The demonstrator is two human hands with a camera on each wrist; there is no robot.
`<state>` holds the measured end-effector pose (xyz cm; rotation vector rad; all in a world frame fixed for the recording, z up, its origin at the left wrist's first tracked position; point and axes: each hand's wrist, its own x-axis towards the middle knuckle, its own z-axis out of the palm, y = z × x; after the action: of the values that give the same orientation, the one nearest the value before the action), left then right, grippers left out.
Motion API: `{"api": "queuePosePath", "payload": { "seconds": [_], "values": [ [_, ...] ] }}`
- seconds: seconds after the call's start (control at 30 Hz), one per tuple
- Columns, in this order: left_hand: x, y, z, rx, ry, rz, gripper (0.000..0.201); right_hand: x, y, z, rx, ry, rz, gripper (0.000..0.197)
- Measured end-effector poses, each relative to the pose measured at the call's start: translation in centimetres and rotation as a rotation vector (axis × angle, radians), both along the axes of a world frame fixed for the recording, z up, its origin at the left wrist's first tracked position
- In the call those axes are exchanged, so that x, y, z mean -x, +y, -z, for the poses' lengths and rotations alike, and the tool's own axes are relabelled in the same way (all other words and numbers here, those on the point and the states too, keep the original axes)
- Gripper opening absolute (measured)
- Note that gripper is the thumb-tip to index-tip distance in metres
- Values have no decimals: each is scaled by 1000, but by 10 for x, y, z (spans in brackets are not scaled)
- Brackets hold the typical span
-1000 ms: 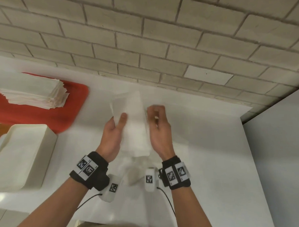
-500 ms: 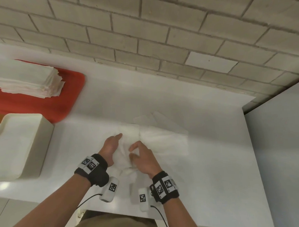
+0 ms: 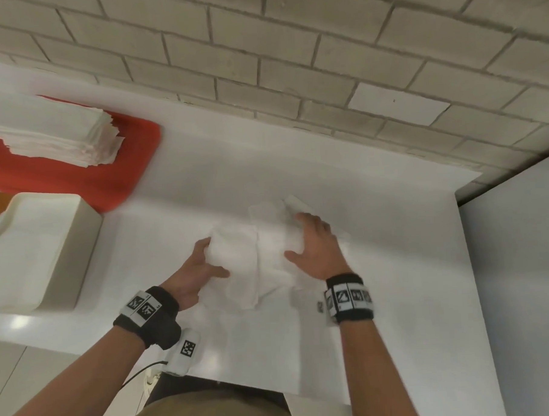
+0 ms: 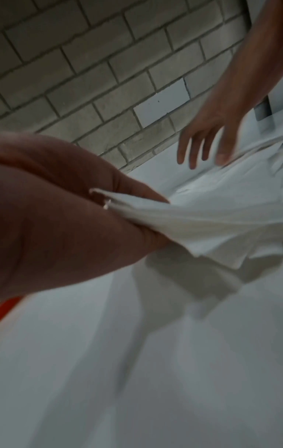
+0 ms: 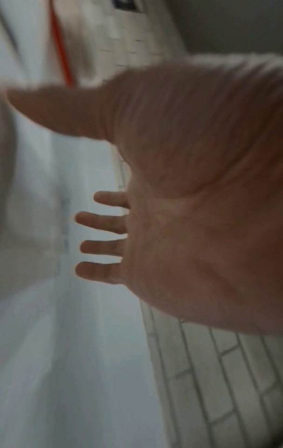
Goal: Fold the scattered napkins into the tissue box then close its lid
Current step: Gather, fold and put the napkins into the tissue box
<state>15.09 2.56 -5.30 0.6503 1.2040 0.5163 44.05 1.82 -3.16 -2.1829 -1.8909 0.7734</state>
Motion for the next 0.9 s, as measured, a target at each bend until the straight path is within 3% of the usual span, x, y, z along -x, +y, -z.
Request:
{"api": "queuePosePath", "payload": {
  "seconds": [0.03,0.1,0.17,0.3,0.43,0.57,0.6,0.73,0.87,0.9],
  "values": [
    [1,-1,-2,-9,-6,18,91,-13,6,1,101,-95,-66,96],
    [0,-3,-5,-29,-20,36,99,-27,15,0,198,-191,-137,102],
    [-2,-5,-4,-22,-20,-3,91,-33,17,-1,201,-200,-171,87],
    [-5,-8,7,25,-19,-150,42,-37,5,-16,-51,-72,-66,42],
    [-7,-18,15,27,-68,-235,33,-20,-6,-38,-443,272,153,17],
    [-7,-25,17,66,-76,-268,33,17,-11,-47,-450,768,486,11],
    [-6,-26,18,72,-79,-275,33,31,-13,-43,-423,816,534,13],
    [-9,-30,14,91,-95,-347,33,94,-20,-15,-315,641,555,18],
    [-9,-32,6,87,-187,-321,70,148,-29,16,-154,479,365,10],
    [-9,-31,5,67,-180,-293,70,152,-30,21,-119,432,319,9]
  ]
}}
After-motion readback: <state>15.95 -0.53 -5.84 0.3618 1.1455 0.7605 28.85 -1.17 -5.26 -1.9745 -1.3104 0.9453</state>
